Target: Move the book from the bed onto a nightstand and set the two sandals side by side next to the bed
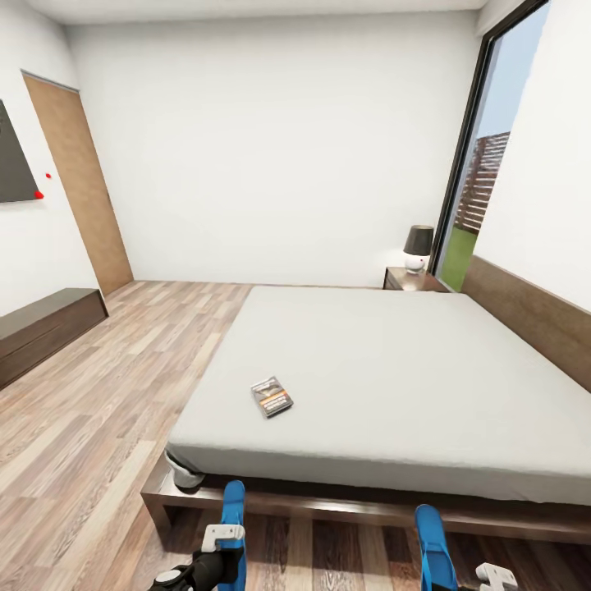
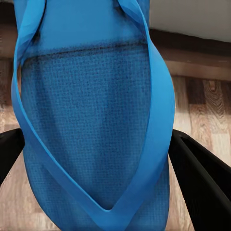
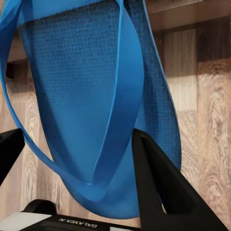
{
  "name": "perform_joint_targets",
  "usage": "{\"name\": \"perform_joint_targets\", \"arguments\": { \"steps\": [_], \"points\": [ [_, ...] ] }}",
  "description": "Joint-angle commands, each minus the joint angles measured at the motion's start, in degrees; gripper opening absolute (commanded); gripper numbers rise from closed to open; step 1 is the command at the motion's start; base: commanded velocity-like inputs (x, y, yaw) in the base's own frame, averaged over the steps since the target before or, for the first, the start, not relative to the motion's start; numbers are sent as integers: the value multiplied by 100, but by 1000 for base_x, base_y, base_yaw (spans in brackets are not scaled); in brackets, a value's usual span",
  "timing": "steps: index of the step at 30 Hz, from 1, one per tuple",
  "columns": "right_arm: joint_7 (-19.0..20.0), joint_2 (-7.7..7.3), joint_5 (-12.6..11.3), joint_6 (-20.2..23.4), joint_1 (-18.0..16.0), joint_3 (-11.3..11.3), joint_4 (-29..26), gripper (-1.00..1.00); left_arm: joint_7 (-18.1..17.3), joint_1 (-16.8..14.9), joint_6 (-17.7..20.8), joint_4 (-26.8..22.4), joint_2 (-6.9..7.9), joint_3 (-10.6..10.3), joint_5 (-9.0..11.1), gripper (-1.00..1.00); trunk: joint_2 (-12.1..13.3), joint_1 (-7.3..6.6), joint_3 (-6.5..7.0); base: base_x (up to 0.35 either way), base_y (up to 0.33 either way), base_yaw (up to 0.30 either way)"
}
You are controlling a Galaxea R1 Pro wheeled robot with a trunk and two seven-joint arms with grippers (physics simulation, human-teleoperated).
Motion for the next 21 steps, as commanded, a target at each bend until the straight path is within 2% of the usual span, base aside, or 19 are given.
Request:
{"name": "perform_joint_targets", "arguments": {
  "steps": [1, 2, 3, 4, 5, 6, 8, 9, 11, 14, 17, 19, 21],
  "points": [
    [26, -2, -12, 38, -3, -28, 0, -100, 77, -4, -4, 5, 4, 6, 40, -100, -4, 0, -6, 0, 0, 0],
    [25, -5, -13, 37, -3, -29, 0, -100, 245, -4, 3, -3, 15, 13, 36, -100, -4, 0, -6, 0, 0, 0],
    [25, -7, -13, 40, -3, -33, 0, -100, 663, -4, 17, -11, 34, 22, 34, -100, -4, 0, -6, 0, 0, 0],
    [24, -7, -14, 39, -3, -33, 0, -100, 844, -4, 20, -14, 39, 24, 33, -100, -4, 0, -6, 0, 0, 0],
    [21, -8, -14, 38, -3, -32, 0, -100, 1496, -4, 27, -28, 44, 26, 32, -100, -4, 0, -6, 0, 0, 0],
    [20, -9, -14, 37, -3, -31, 0, -100, 1736, -4, 28, -34, 45, 26, 32, -100, -4, 0, -6, 0, 0, 0],
    [17, -9, -14, 39, -3, -31, 0, -100, 2620, -14, 53, -55, 46, 22, 31, -100, -4, 0, -6, 0, 0, 0],
    [16, -9, -14, 38, -3, -33, 0, -100, 2916, -28, 93, -62, 47, 20, 26, -100, -4, 0, -6, 0, 0, 0],
    [16, -11, -14, 37, -3, -35, 0, -100, 3219, -69, 290, -78, 50, 18, 12, -100, -4, 0, -6, 0, 0, 0],
    [19, -18, -14, 42, -3, -39, -6, -100, 3301, -109, 787, -349, 95, 11, 3, -100, -4, 0, -6, 0, 0, 0],
    [24, -39, -14, 44, -3, -43, -8, -100, 2752, -148, 1283, -796, 165, 8, -11, -100, -4, 0, -6, 0, 0, 0],
    [27, -51, -14, 45, -3, -46, -8, -100, 2325, -250, 1842, -1073, 184, 8, -23, -100, -4, 0, -6, 0, 0, 0],
    [30, -57, -14, 45, -3, -49, -9, -100, 2062, -409, 2437, -1253, 195, 8, -38, -100, -4, 0, -6, 0, 0, 0]
  ]
}}
